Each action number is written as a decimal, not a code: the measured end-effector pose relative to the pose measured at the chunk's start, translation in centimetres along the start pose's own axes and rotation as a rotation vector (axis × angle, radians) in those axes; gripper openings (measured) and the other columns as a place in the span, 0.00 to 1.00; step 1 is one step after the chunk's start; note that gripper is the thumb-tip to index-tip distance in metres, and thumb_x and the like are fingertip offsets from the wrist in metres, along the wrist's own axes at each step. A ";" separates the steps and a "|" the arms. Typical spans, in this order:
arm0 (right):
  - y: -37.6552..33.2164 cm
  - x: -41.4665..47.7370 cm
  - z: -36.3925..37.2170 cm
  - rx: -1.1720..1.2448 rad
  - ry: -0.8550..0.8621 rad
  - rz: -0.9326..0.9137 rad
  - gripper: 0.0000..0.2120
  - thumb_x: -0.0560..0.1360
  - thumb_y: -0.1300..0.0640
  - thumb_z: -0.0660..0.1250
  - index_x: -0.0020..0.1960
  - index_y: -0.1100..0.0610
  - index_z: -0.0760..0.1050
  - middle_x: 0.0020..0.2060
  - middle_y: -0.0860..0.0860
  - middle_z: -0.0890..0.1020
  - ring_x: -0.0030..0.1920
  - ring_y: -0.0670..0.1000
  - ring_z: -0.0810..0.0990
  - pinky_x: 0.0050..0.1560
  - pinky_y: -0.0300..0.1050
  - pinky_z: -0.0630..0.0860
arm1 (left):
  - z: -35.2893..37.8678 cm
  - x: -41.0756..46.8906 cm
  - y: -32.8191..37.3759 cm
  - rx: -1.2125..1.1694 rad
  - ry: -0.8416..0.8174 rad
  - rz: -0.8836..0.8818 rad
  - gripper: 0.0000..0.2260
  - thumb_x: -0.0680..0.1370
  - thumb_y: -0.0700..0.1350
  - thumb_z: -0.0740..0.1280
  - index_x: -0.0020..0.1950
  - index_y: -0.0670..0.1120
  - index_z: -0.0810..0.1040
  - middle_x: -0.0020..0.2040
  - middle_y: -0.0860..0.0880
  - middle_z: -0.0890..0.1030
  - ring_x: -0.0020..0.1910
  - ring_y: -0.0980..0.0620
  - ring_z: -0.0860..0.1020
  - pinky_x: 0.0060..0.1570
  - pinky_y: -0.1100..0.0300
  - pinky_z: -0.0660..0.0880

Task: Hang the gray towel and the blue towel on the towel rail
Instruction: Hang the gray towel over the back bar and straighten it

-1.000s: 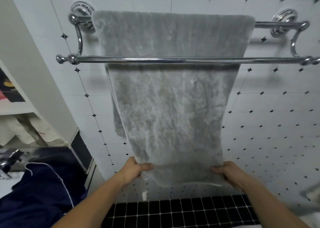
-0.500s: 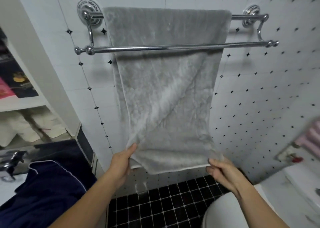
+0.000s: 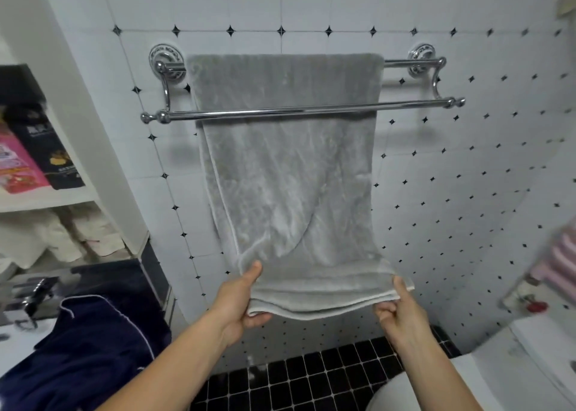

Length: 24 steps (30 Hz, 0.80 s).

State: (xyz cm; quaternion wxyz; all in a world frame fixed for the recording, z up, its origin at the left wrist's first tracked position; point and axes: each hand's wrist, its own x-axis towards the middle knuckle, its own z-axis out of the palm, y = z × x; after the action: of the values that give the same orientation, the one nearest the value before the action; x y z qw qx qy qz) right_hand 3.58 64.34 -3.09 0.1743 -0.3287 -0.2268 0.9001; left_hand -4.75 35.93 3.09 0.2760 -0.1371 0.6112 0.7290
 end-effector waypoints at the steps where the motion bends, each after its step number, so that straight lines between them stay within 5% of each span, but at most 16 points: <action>1: -0.3 -0.2 0.2 -0.022 -0.062 0.010 0.08 0.75 0.55 0.70 0.49 0.59 0.78 0.36 0.51 0.80 0.24 0.43 0.70 0.23 0.36 0.72 | 0.4 -0.2 0.0 -0.086 -0.037 -0.031 0.21 0.72 0.58 0.72 0.53 0.41 0.81 0.41 0.44 0.87 0.38 0.46 0.86 0.36 0.53 0.81; 5: -0.9 -1.0 0.1 -0.150 -0.345 0.056 0.09 0.71 0.62 0.70 0.50 0.63 0.78 0.36 0.55 0.81 0.31 0.46 0.78 0.37 0.40 0.81 | 1.7 -1.7 1.2 -0.355 -0.244 -0.068 0.19 0.68 0.47 0.76 0.54 0.38 0.81 0.51 0.39 0.85 0.45 0.44 0.85 0.37 0.54 0.82; 10: -0.8 -0.3 -1.0 -0.135 -0.439 0.052 0.08 0.71 0.63 0.70 0.50 0.62 0.79 0.34 0.54 0.81 0.32 0.47 0.79 0.40 0.43 0.81 | 2.9 -3.7 3.7 -0.376 -0.312 0.030 0.10 0.67 0.35 0.73 0.46 0.35 0.80 0.43 0.37 0.84 0.39 0.44 0.85 0.33 0.55 0.82; 15: -1.8 0.0 -2.3 -0.250 -0.232 -0.026 0.05 0.71 0.57 0.72 0.40 0.58 0.82 0.32 0.51 0.80 0.33 0.48 0.79 0.34 0.42 0.80 | 1.2 -4.6 5.9 -0.225 -0.222 0.073 0.11 0.65 0.34 0.72 0.46 0.35 0.79 0.42 0.39 0.83 0.35 0.47 0.84 0.30 0.57 0.82; 20: -2.1 -0.1 -2.9 -0.968 0.059 -0.367 0.03 0.76 0.61 0.68 0.44 0.61 0.77 0.40 0.59 0.84 0.36 0.53 0.82 0.36 0.51 0.81 | -2.2 -3.5 4.4 0.062 -0.066 0.153 0.19 0.62 0.35 0.76 0.52 0.33 0.80 0.38 0.40 0.84 0.30 0.49 0.82 0.25 0.62 0.79; 24: -0.6 0.2 -2.3 -1.264 0.077 -0.566 0.11 0.76 0.65 0.66 0.51 0.51 0.69 0.39 0.55 0.82 0.29 0.50 0.82 0.23 0.39 0.73 | -3.4 -2.7 1.4 0.069 -0.066 0.151 0.16 0.63 0.36 0.78 0.49 0.36 0.83 0.46 0.37 0.86 0.38 0.45 0.85 0.30 0.60 0.80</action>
State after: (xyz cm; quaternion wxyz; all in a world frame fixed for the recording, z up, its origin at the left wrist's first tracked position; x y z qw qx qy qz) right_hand 5.06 65.62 -4.51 0.1854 -0.3273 -0.7782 0.5029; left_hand -3.84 31.91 4.98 0.2450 -0.0571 0.6351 0.7303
